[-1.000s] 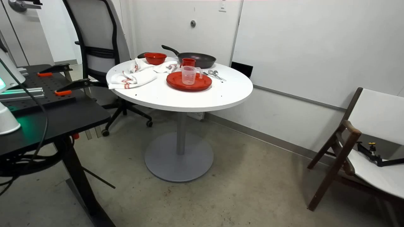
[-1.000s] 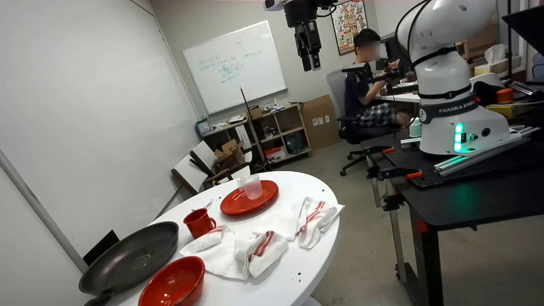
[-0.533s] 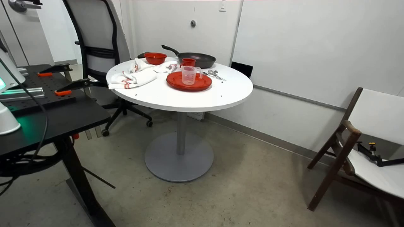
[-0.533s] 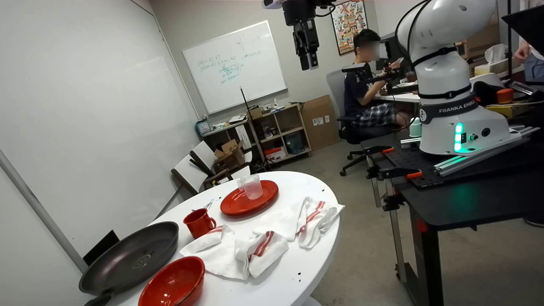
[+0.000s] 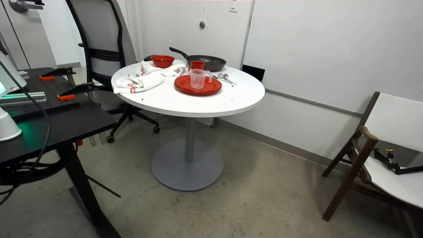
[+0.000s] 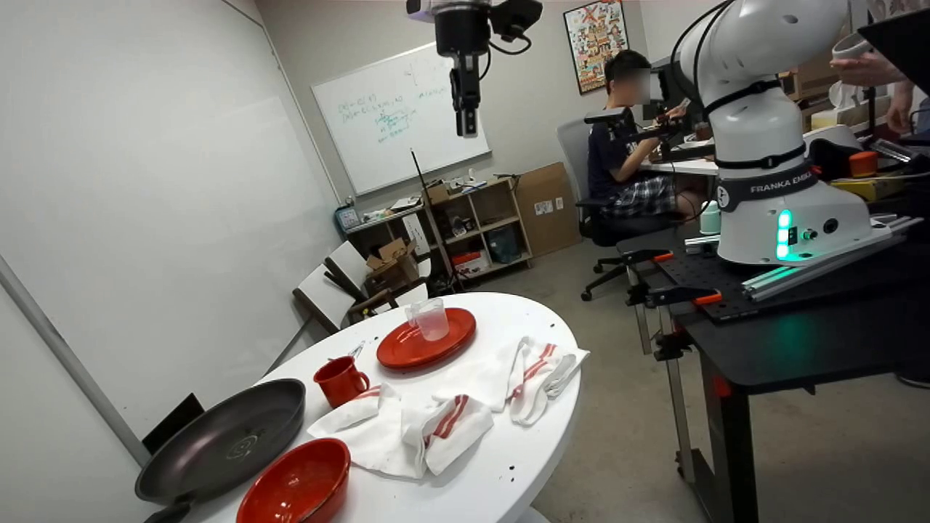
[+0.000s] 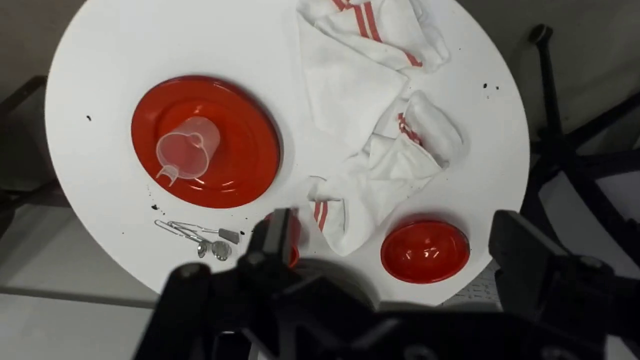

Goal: Use the towel to wipe the table

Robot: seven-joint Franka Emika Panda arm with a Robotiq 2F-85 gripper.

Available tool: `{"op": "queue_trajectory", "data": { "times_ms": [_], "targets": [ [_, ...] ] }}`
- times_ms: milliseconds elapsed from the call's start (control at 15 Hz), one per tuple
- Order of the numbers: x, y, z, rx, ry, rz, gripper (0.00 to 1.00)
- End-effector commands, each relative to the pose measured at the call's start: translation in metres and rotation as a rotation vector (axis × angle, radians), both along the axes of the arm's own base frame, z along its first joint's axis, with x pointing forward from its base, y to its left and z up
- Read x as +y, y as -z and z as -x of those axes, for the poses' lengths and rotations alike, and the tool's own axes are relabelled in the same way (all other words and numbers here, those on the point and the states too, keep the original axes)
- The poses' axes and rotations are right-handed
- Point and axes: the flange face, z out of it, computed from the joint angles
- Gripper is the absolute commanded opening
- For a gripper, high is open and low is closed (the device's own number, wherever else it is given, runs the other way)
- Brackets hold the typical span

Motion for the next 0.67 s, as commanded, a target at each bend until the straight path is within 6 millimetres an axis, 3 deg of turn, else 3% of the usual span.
{"op": "queue_trajectory", "data": {
  "times_ms": [0,333,600],
  "targets": [
    [0.004,0.056,-0.044,0.021,-0.063,0.049,1.0],
    [0.009,0.141,-0.07,0.159,-0.129,0.108,1.0],
    [0.01,0.181,-0.081,0.244,-0.153,0.129,1.0]
  ]
}}
